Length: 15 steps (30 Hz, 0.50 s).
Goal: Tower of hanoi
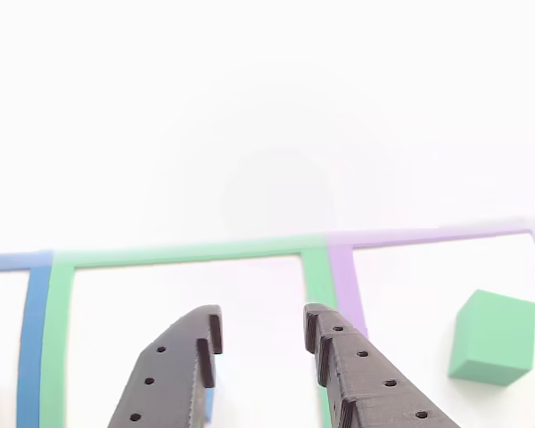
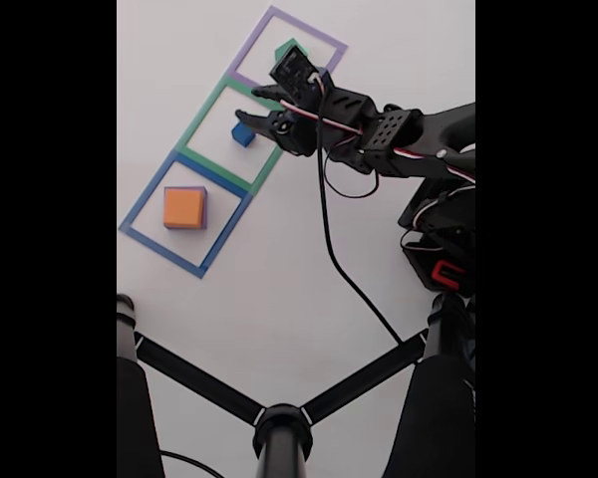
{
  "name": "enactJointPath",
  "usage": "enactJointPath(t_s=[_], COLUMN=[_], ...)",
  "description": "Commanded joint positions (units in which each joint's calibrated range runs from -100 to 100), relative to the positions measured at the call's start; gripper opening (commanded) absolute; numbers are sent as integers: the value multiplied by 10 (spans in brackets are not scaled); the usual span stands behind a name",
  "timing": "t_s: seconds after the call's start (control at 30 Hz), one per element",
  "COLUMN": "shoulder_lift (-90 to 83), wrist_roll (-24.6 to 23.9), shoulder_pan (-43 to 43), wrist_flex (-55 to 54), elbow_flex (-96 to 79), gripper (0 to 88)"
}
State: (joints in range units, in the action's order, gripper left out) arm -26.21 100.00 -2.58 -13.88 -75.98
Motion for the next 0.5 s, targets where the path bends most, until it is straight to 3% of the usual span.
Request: enactJointPath(t_s=[0.0,0.23,0.47], shoulder_lift=[-151,-212,-178], wrist_roll=[0,0,0], shoulder_pan=[-36,-105,-169], wrist_flex=[233,618,898], elbow_flex=[70,301,578], gripper=[10,5,5])
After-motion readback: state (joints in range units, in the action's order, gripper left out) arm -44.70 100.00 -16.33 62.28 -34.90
